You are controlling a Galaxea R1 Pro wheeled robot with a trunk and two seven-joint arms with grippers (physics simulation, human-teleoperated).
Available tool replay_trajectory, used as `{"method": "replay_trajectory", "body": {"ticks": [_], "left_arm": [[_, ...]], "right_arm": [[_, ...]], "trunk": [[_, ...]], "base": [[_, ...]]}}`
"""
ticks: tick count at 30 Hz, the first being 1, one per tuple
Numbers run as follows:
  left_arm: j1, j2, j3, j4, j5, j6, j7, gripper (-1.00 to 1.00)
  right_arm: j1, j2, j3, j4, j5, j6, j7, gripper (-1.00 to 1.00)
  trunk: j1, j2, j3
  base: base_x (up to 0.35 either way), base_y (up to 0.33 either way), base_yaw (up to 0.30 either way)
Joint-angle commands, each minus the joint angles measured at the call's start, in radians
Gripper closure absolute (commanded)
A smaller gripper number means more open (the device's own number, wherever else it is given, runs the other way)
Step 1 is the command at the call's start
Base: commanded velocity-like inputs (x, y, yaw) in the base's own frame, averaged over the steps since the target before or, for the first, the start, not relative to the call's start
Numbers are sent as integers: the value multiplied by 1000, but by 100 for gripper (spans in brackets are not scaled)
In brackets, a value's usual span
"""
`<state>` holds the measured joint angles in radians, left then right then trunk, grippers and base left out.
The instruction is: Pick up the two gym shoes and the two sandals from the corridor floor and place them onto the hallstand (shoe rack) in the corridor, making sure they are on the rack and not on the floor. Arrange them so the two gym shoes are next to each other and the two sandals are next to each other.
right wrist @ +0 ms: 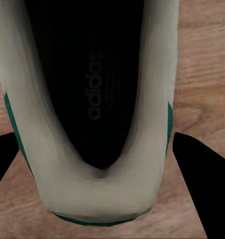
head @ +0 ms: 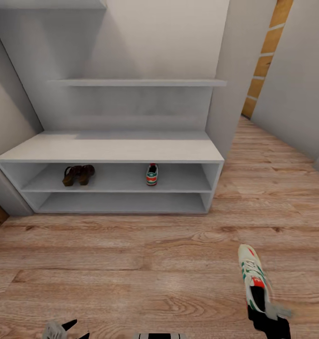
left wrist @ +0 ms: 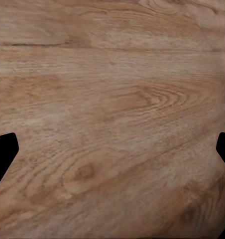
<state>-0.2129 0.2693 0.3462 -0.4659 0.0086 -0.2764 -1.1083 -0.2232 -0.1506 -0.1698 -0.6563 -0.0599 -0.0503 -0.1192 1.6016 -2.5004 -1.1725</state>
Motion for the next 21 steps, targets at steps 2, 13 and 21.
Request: {"method": "replay_trajectory", "body": {"ticks": [2,13,21], "left_arm": [[4,1,4,1,0,-23,-32,-100],[33,13,10,1,-1,-60,-70,-100],[35,17,11,1,-1,-61,-70,-100]], "right_arm": [[-23,52,55,-27,-2,45,-5,100],[-198,243,173,-90,9,471,-6,100],[-327,325,180,-99,8,620,-8,100]], "trunk": [[0,0,-1],[0,0,-1],[0,0,-1]], "base": [[0,0,0],[0,0,0],[0,0,0]]}}
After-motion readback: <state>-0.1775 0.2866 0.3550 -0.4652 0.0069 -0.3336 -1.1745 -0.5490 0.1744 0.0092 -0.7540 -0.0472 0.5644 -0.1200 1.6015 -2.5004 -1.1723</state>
